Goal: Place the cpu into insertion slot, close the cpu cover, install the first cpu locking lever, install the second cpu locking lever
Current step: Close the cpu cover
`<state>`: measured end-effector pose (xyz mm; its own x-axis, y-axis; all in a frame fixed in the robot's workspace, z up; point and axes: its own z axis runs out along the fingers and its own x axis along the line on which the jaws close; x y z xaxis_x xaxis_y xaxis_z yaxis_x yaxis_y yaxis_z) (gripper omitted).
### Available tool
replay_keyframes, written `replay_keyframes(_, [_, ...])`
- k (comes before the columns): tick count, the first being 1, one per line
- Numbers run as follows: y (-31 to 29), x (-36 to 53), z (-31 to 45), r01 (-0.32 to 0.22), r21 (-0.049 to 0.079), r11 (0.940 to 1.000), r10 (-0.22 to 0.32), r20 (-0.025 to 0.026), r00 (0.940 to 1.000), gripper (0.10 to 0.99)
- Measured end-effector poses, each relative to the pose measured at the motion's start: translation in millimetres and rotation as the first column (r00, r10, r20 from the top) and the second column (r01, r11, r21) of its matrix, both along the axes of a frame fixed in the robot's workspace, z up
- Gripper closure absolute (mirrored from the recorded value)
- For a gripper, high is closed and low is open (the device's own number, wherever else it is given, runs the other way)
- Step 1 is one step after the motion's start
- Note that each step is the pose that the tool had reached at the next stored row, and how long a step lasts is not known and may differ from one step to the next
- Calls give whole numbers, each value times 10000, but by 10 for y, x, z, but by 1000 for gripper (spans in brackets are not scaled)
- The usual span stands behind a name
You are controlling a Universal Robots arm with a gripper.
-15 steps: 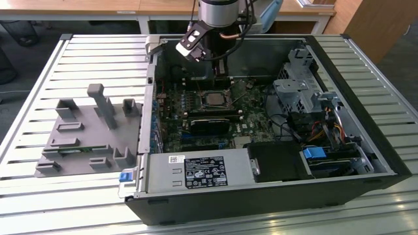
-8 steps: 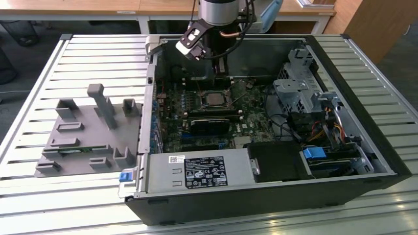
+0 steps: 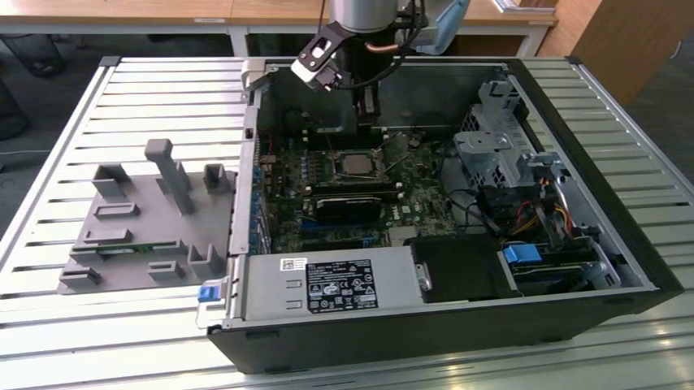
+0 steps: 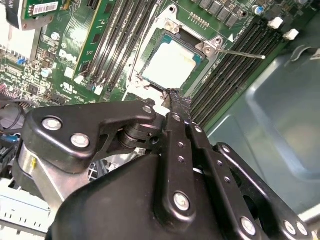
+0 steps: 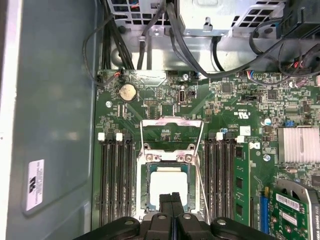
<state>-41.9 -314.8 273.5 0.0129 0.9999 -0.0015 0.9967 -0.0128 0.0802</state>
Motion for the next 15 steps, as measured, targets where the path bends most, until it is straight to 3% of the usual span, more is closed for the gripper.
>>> replay_keyframes(3, [1,0,55,1,0,10000,-1,-1,10000,980])
replay_keyframes(6, [-7,-1,63,1,2,10000,-1,0,10000,980])
replay_keyframes(12, [-109,0,63,1,0,10000,-1,-1,10000,980])
replay_keyframes(15, [-126,3,68,1,2,10000,-1,-1,10000,980])
